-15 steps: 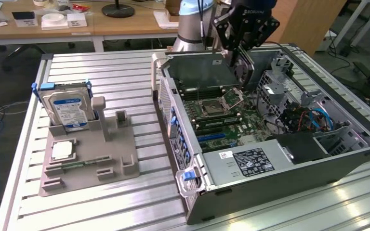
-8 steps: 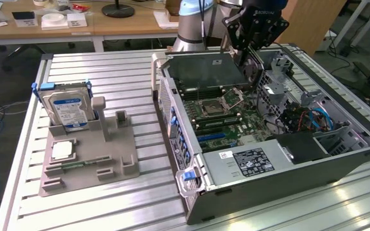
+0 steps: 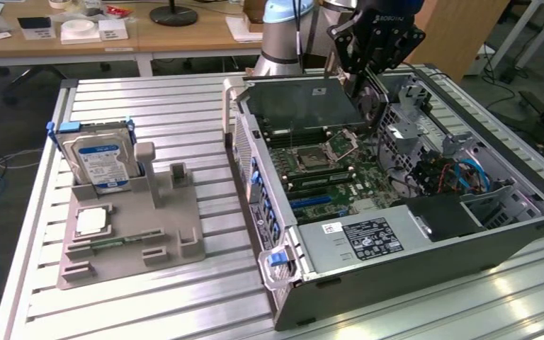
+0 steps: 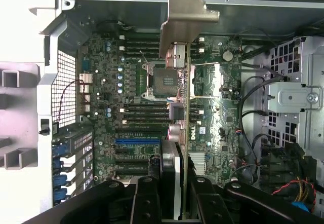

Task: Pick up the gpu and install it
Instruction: 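Insert the gpu into the slot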

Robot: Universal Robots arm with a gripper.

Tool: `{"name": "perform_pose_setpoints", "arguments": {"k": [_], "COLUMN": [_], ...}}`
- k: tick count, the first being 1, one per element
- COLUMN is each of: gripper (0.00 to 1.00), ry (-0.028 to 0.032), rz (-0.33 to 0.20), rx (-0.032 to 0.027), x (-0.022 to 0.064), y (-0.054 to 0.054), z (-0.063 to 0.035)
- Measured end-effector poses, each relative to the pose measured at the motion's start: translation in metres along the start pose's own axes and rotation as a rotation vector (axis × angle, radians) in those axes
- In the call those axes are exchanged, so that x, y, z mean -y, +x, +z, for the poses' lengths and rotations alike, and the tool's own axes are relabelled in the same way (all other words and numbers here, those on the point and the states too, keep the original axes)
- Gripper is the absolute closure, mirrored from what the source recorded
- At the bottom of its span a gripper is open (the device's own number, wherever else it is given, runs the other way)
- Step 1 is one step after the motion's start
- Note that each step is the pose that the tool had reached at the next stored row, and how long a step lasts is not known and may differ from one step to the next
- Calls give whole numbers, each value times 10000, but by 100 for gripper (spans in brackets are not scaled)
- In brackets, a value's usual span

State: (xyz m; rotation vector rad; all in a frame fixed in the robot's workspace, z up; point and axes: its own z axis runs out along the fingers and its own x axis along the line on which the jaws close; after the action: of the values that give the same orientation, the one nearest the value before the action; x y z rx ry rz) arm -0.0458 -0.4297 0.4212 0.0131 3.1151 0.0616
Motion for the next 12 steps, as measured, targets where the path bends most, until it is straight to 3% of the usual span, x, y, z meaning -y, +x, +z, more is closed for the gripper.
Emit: {"name": "perform_pose_setpoints", "arguments": {"k": [7, 12], "gripper": [72, 72], "ry": [-8, -26], "rz": [-65, -655], "rx": [-2, -26], "x": [0, 0], "y": [0, 0], "z": [1, 0]}}
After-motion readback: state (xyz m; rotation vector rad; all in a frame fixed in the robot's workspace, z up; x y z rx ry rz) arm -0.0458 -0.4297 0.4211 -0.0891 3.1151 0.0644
